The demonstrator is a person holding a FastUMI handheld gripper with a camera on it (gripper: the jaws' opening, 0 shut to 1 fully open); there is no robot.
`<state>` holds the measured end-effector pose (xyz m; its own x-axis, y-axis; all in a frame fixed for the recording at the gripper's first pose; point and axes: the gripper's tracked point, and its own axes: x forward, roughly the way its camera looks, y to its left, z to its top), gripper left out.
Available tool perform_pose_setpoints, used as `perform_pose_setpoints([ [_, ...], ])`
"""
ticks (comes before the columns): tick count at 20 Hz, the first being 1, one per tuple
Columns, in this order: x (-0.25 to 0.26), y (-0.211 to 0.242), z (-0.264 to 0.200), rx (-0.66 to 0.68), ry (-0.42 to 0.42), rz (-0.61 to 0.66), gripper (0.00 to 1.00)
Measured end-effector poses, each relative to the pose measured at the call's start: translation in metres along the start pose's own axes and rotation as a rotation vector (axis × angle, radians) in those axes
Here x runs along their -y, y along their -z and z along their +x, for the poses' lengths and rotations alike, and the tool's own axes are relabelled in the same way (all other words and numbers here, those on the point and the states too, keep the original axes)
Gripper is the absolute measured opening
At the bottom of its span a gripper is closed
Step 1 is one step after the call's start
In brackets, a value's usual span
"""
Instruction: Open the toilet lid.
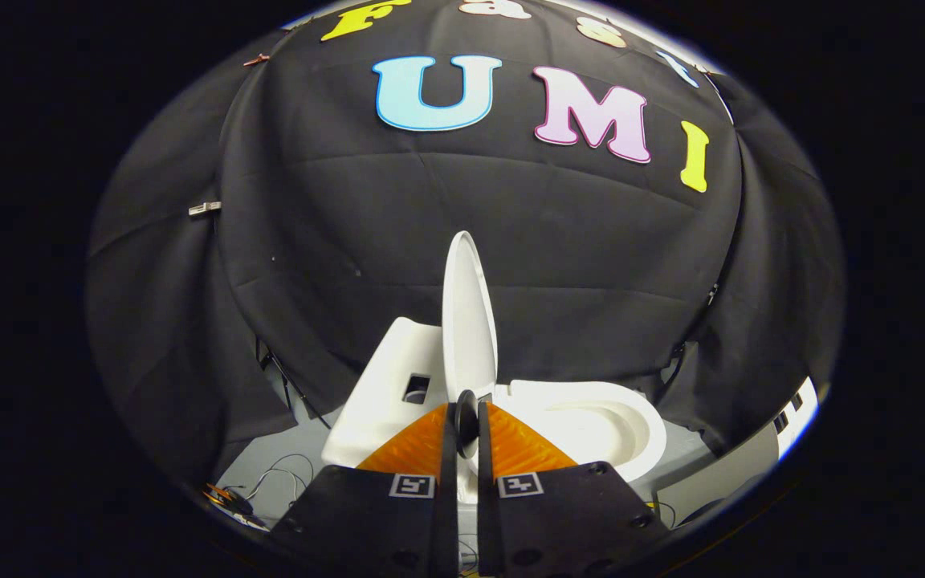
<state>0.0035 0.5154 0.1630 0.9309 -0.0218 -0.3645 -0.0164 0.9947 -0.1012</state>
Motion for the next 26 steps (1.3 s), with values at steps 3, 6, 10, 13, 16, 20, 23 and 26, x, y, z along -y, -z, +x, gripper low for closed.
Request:
perform_pose_setpoints([
  [3,0.003,-0.005,-0.004,0.02,-0.001,-0.002,0.16],
  [6,0.004,-0.005,-0.002,0.025,-0.007,0.0,0.18],
  [10,0.004,-0.001,-0.003,0.011,-0.033,-0.008,0.46],
  [13,0.006,0.001,0.0,0.029,-0.046,-0.019,0.86],
  [16,0.004,0.002,0.0,0.036,-0.063,-0.025,0.91],
  [20,0.0,0.003,-0.005,0.047,-0.095,-0.044,1.0],
  [23,-0.004,-0.004,-0.013,0.073,-0.15,-0.022,0.99],
  [26,0.006,-0.019,-0.023,0.118,-0.179,-0.02,0.99],
])
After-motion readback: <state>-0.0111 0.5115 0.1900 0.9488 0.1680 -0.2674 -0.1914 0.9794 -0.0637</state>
